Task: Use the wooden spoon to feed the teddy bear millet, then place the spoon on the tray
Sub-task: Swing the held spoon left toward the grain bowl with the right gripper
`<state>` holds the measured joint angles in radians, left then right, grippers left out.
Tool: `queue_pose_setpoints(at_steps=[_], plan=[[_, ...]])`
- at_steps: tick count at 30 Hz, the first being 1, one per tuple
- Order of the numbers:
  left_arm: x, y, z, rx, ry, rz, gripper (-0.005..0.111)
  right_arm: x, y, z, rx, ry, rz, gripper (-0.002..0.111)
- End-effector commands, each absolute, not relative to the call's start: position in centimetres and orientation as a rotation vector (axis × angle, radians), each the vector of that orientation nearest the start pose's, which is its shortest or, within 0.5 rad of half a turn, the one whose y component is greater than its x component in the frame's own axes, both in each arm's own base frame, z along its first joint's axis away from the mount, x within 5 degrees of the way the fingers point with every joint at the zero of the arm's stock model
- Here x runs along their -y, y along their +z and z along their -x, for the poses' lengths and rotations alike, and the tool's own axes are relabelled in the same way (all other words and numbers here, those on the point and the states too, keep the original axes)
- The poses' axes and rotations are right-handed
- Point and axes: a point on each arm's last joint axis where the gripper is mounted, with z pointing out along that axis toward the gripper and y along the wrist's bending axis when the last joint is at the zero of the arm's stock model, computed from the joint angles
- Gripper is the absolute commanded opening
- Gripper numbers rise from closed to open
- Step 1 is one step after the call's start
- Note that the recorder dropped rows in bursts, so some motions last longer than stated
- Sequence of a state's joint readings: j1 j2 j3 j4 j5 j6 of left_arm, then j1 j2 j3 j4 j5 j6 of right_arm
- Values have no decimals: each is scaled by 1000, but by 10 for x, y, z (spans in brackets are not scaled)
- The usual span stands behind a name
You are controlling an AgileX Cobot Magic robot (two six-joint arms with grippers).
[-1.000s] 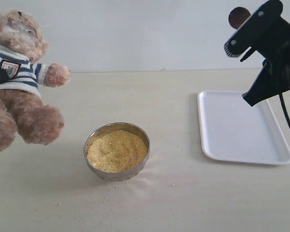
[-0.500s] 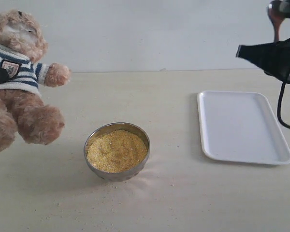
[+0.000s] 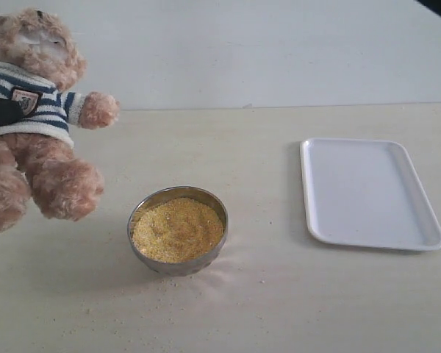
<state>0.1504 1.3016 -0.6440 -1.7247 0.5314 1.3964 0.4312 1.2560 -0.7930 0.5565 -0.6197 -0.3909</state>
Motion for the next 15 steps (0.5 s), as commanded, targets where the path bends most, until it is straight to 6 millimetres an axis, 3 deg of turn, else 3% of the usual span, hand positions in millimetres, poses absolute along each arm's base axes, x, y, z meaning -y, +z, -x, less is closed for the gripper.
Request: queue_pose_setpoints(at_steps=[1,5,11,15], plan=[[8,255,-257,-2016,-686,187,5,-97,369,-254,-1387,15,317,0],[8,255,-257,-2016,-687,187,5,-113,352,-255,-1473,-160,808,0],[8,255,-257,-2016,-687,187,5,-119,313,-255,-1610,-243,1224,0],[8,255,-257,-2016,-687,187,5,-121,302,-262,-1587,-316,1344,0]])
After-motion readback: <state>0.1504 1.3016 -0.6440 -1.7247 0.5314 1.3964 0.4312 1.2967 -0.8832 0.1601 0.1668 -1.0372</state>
